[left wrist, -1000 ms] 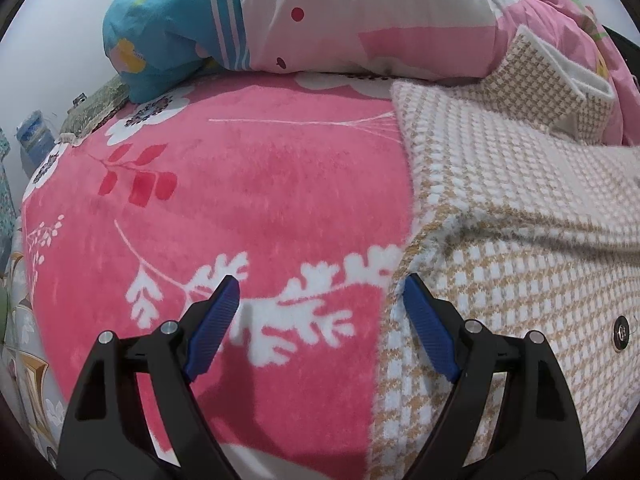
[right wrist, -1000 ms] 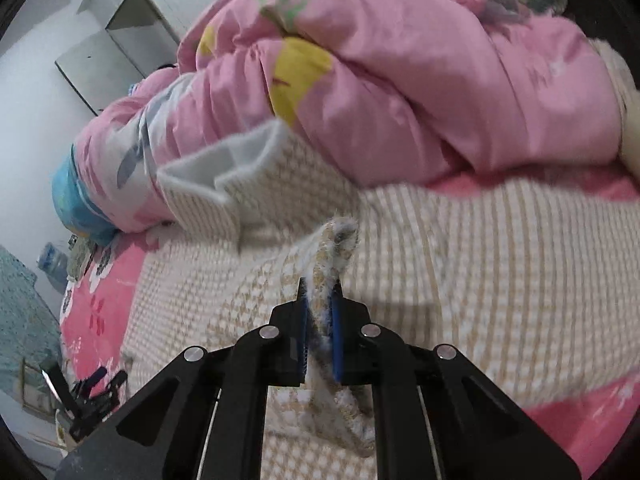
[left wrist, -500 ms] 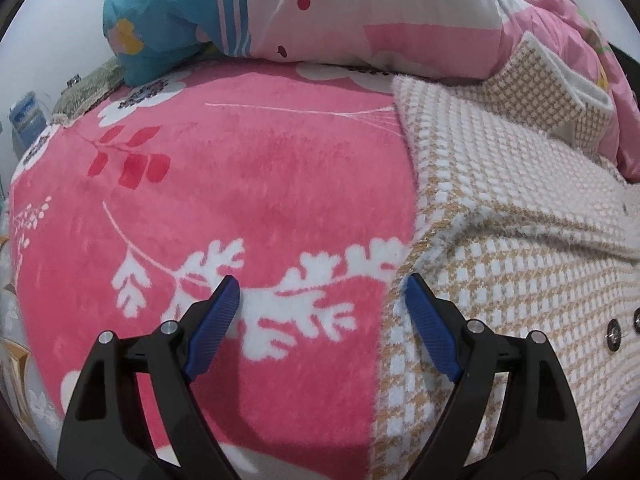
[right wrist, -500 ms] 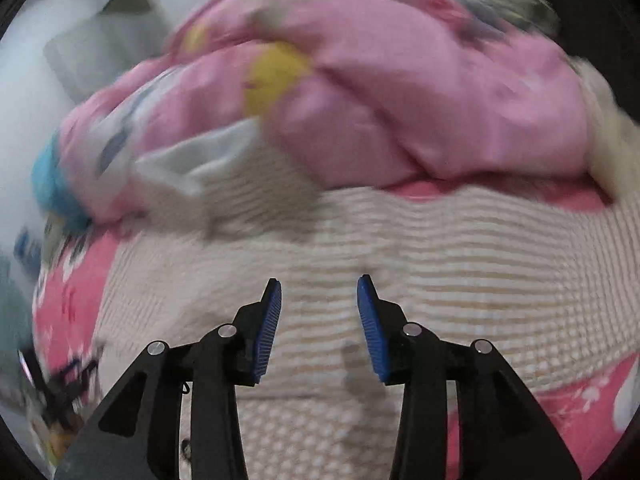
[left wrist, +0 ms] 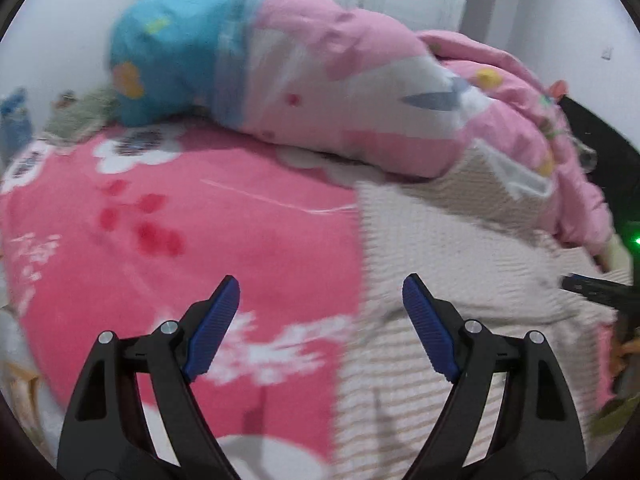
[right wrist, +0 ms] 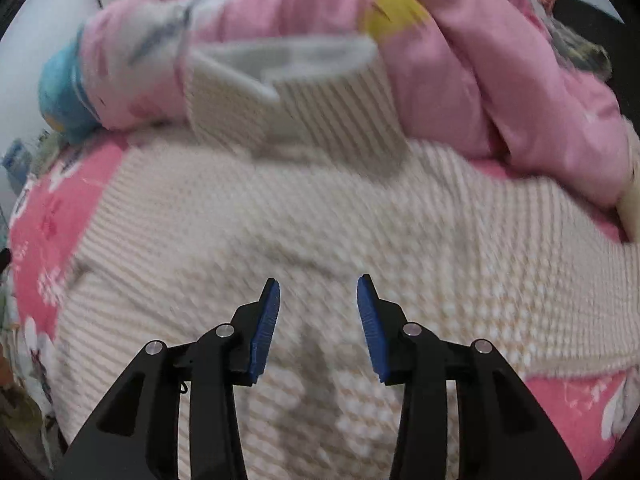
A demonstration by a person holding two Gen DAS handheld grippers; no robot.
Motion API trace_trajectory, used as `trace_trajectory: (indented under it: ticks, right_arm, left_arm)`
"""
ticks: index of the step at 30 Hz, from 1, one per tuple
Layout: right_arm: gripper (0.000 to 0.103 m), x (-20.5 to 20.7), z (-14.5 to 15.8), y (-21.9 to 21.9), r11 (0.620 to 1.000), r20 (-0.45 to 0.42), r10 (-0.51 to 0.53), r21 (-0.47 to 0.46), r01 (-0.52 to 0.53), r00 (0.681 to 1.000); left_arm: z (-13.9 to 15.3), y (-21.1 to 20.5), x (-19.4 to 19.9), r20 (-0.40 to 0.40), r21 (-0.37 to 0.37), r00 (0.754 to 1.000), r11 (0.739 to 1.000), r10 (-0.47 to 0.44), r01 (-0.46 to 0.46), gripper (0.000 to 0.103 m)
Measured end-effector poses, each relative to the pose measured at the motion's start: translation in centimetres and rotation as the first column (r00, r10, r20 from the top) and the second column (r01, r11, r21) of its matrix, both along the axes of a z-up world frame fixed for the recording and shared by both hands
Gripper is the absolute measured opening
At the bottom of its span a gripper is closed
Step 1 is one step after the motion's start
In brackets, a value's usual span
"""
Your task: Fold large clothes
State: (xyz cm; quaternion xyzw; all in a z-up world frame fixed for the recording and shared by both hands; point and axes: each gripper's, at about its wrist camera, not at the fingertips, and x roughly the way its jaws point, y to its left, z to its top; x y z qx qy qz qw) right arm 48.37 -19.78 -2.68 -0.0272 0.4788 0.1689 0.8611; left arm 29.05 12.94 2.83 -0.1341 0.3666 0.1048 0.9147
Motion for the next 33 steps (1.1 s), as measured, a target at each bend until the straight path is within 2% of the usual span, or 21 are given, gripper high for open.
trace_trajectory:
  ticks: [3,5,6,7,9,11,14,17,20,23,27,28,29,33]
  right_arm:
    - [0.04,1.4,-1.6,2.6,0.999,-0.013,0.021,0.031,-0.021,1.0]
    - [0.046,2.2,-5.3,3.5,0.999,-0.059,0.017,-0.037,-0.019,0.998]
    - [0.047,1.8,-6.1,3.5,0.999,-0.057,0.019,-0.036,-0.021,0.998]
    - [0.048,1.4,-6.5,3.1,1.0,-0.025,0.027,-0.012,-0.027,0.999]
    - [0.048,0.9,-6.0,2.2,1.0,-0.034,0.029,0.011,-0.028,0.999]
    - [0.048,0.5,-5.4,1.1,1.0,-0.077,0.022,0.014,-0.021,0.997]
    - [0.048,-0.4,-4.7,-0.5,0.999,-0.093,0.011,-0.03,-0.014,0.996]
    - [0.05,-1.2,-3.7,-1.9,1.0,-0.101,-0.015,-0.003,0.015,0.995]
    - [0.052,-1.5,-1.4,-1.5,0.999,-0.049,-0.006,0.039,0.008,0.999]
    - [0.055,-0.9,-0.3,1.0,0.999,-0.006,0.031,0.025,-0.031,1.0]
    - [0.061,1.6,-2.3,4.5,0.998,-0.022,0.063,-0.005,-0.063,0.998]
    - [0.066,2.3,-4.6,4.7,0.998,-0.063,0.058,-0.034,-0.06,0.996]
    - [0.068,2.4,-5.7,4.5,0.998,-0.064,0.051,-0.031,-0.053,0.997]
    - [0.069,1.4,-4.2,3.1,1.0,-0.071,0.013,-0.02,-0.014,0.997]
  left_arm:
    - [-1.5,-3.3,4.7,-0.059,0.001,0.996,0.998,-0.06,0.06,0.08]
    - [-3.8,-6.1,7.8,-0.112,0.032,0.988,0.993,-0.105,0.11,0.08]
    - [-5.0,-7.1,8.7,-0.131,0.055,0.984,0.99,-0.122,0.13,0.08]
    - [-6.2,-7.8,9.4,-0.158,0.074,0.978,0.987,-0.133,0.146,0.08]
    - [-9.2,-8.8,10.7,-0.235,0.13,0.964,0.979,-0.126,0.16,0.081]
    - [-9.7,-9.0,10.2,-0.2,0.155,0.971,0.974,-0.134,0.166,0.083]
    - [-9.6,-8.5,9.5,-0.181,0.123,0.972,0.977,-0.149,0.173,0.083]
    - [-9.7,-8.3,9.3,-0.178,0.116,0.972,0.978,-0.152,0.174,0.083]
    - [-9.7,-8.3,9.2,-0.174,0.122,0.973,0.977,-0.151,0.174,0.083]
    - [-9.9,-8.0,9.1,-0.153,0.109,0.977,0.98,-0.151,0.168,0.083]
    - [-10.1,-7.1,8.9,-0.129,0.073,0.979,0.983,-0.16,0.17,0.084]
    - [-10.2,-6.9,9.0,-0.124,0.064,0.979,0.983,-0.162,0.171,0.085]
    - [-10.3,-6.7,8.9,-0.119,0.056,0.98,0.984,-0.162,0.169,0.085]
    - [-10.3,-6.4,8.7,-0.101,0.041,0.981,0.984,-0.168,0.173,0.085]
